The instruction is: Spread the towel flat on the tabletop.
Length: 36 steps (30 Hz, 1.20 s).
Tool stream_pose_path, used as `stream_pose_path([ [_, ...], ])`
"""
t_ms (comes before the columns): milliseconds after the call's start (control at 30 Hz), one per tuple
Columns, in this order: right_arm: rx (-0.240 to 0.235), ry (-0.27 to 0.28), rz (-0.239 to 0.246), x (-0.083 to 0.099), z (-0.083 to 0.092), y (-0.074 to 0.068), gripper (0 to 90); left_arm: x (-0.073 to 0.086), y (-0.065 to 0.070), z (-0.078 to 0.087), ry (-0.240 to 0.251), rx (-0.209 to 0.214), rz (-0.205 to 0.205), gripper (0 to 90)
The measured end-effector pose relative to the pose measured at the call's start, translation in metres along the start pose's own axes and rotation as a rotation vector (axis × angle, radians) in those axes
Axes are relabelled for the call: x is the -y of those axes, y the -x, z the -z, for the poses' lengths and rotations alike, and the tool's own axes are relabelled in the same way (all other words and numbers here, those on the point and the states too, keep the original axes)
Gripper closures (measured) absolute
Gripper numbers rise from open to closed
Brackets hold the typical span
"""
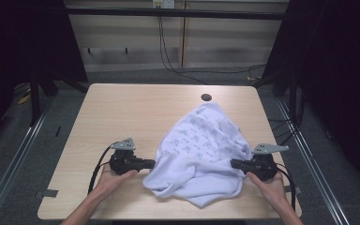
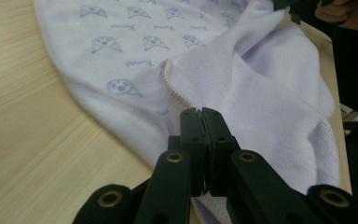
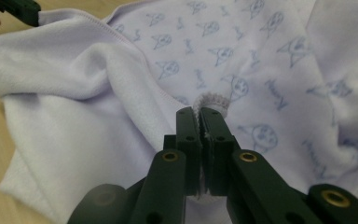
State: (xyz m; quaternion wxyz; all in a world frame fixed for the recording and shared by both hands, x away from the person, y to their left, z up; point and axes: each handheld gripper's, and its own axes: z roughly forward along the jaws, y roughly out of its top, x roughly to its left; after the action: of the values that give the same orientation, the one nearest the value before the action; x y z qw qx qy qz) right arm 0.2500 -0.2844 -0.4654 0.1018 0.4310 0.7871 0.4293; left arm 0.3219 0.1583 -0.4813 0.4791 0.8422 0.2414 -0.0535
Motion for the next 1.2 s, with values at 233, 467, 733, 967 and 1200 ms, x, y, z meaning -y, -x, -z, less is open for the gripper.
stream_pose_path([
  [233,0.011,-0.109,-0.017,0.017,-0.016,0.003,86.9,0.001,-0.002,-0.031,-0.13,-0.037,-0.04,88.6],
  [467,0.058,-0.116,-0.01,0.007,-0.035,0.025,87.5,-0.001,-0.002,-0.034,-0.127,-0.099,-0.053,88.8],
  [733,0.186,-0.099,-0.017,-0.033,-0.076,0.062,87.7,-0.012,-0.025,-0.041,-0.093,-0.169,0.006,88.8],
  [967,0.178,-0.005,-0.061,-0.059,-0.082,0.075,87.7,-0.02,-0.041,-0.02,0.015,-0.186,0.065,88.9],
  [1200,0.085,0.19,-0.063,-0.076,-0.017,0.059,87.6,-0.044,-0.028,0.035,0.182,-0.185,0.028,88.9],
])
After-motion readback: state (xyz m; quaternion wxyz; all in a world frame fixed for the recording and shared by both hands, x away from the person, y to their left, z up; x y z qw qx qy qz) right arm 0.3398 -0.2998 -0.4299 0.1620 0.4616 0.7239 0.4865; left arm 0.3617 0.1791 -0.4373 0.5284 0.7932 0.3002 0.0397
